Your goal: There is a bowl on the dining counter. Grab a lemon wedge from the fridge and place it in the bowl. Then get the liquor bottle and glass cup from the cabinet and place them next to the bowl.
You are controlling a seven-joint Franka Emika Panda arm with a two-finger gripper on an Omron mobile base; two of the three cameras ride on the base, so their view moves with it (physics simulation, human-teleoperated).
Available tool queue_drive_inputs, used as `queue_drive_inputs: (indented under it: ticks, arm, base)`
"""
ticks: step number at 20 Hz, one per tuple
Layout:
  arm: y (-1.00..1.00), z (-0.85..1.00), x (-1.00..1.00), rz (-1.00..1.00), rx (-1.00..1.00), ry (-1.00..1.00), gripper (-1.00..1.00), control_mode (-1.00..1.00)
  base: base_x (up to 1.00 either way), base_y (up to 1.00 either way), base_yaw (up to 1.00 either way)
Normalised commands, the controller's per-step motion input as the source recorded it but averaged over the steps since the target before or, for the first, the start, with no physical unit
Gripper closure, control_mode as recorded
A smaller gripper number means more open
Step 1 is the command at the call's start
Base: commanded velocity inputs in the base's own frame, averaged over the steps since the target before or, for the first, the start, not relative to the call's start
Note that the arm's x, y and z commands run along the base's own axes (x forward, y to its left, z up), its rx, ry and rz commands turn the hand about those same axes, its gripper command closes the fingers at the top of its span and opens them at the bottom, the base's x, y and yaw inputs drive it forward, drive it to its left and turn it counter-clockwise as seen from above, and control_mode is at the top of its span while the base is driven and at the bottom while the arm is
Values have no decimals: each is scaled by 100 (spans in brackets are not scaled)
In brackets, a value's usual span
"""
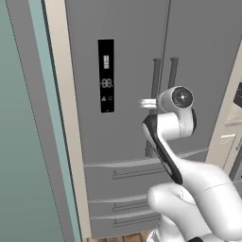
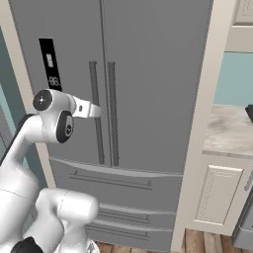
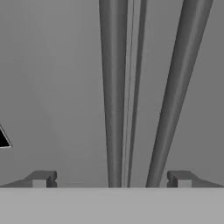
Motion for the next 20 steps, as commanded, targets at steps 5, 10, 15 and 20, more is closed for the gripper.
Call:
queue_drive_inputs:
  ticks: [5, 10, 15, 20]
  arm:
    - [0, 0, 57, -1, 0, 2, -100, -100]
    - [0, 0, 62, 0, 0, 8, -100, -100]
    - [0, 0, 59, 0, 0, 9, -100, -100]
    - [0, 0, 52, 0, 0, 4, -100, -100]
  base:
    - [0, 0, 0]
    - [0, 0, 0]
    - [0, 0, 0]
    - [0, 0, 0]
